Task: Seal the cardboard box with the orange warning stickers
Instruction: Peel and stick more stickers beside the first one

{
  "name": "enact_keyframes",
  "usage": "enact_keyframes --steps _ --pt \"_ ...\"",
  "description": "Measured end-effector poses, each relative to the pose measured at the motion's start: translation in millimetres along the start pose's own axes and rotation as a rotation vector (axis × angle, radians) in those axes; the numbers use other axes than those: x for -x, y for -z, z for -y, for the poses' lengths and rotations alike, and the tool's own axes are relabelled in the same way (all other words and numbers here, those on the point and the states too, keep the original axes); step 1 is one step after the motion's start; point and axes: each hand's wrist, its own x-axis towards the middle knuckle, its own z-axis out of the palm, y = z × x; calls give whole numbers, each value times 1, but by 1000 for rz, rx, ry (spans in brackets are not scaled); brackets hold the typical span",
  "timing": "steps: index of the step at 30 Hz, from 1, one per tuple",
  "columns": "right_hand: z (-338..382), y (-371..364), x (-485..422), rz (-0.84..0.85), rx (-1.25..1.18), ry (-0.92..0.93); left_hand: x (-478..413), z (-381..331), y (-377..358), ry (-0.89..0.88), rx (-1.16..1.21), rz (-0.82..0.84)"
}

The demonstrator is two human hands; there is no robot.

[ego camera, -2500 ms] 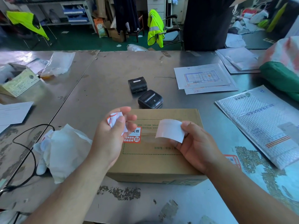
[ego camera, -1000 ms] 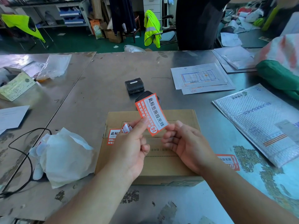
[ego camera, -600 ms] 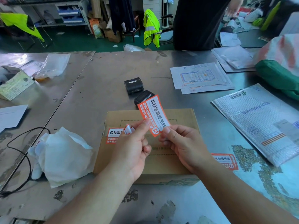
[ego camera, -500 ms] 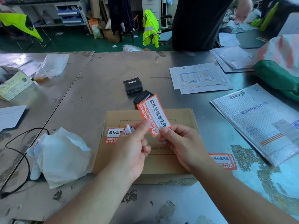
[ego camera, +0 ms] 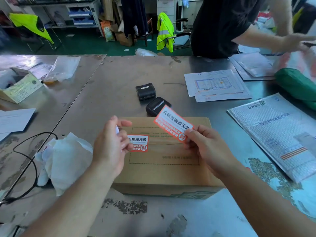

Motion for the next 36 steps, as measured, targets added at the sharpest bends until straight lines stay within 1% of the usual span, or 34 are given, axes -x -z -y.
enact_keyframes --steps 3,5,8,11,13,16,19,24,30,32,36 --pt "8 0 0 94 173 -64 -5 4 7 2 25 21" --pt "12 0 0 134 265 -75 -6 7 9 0 -12 40" --pt "16 1 0 172 356 -46 -6 9 10 -28 -173 25" --pt "17 3 -2 200 379 -33 -8 6 12 -87 -357 22" --pt "21 5 -3 233 402 -48 -10 2 13 -81 -521 66" --pt "24 10 -7 294 501 -51 -12 0 12 -59 -730 177" --pt "26 13 -9 353 561 -62 -10 -2 11 -47 -842 259" --pt "28 13 -10 351 586 -77 -13 0 12 14 -883 340" --pt "27 9 -8 307 606 -132 -6 7 12 -17 -901 395" --pt "27 7 -8 300 638 -170 -6 10 14 -29 -930 391" --pt "26 4 -9 294 727 -216 -6 12 13 -21 -944 323"
